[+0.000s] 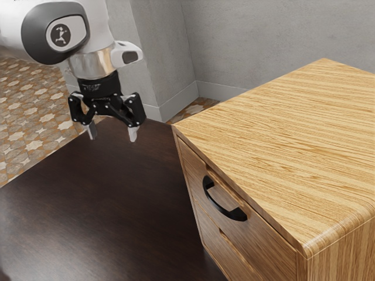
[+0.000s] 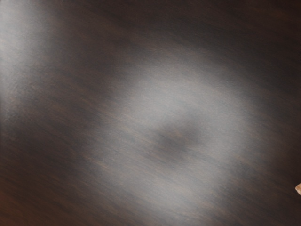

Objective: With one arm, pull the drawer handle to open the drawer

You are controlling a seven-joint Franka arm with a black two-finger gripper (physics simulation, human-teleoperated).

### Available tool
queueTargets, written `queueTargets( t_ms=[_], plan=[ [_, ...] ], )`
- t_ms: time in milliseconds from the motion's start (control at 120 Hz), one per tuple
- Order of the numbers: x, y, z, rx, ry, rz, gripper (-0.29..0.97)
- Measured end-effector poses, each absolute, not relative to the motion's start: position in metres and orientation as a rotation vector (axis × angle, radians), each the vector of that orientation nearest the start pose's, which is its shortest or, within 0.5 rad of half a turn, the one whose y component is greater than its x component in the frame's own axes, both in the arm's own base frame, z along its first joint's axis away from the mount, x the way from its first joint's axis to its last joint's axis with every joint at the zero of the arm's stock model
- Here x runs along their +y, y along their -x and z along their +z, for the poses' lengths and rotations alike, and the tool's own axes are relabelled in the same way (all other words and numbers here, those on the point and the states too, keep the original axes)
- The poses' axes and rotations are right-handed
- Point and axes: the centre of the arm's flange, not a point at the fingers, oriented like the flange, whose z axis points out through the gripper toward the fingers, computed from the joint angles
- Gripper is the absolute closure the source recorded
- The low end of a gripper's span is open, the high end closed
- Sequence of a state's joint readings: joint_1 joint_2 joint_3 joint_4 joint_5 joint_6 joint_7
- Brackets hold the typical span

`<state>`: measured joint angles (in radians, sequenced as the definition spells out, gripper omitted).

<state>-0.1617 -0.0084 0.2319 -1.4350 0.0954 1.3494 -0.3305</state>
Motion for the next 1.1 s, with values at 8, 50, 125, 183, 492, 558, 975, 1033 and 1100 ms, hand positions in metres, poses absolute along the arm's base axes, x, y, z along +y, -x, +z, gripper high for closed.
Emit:
queueTargets(
  t_ms=[8,50,125,183,492,558,975,1033,1100],
  plan=[
    [0.051,-0.526,0.674,-0.641,2.972,0.086,0.00],
    [0.059,-0.529,0.676,-0.697,2.971,0.035,0.00],
    [0.075,-0.533,0.680,-0.799,2.971,-0.032,0.00],
    [0.088,-0.526,0.693,-0.876,2.970,-0.101,0.00],
    [0.014,-0.285,0.832,-1.038,2.953,-0.756,0.00],
    [-0.046,-0.286,0.798,-0.932,2.967,-0.719,0.00],
    [-0.156,-0.320,0.726,-0.901,3.211,-0.969,0.00],
    [-0.168,-0.317,0.728,-0.897,3.243,-1.012,0.00],
    [-0.183,-0.316,0.731,-0.905,3.230,-1.073,0.00]
  ],
)
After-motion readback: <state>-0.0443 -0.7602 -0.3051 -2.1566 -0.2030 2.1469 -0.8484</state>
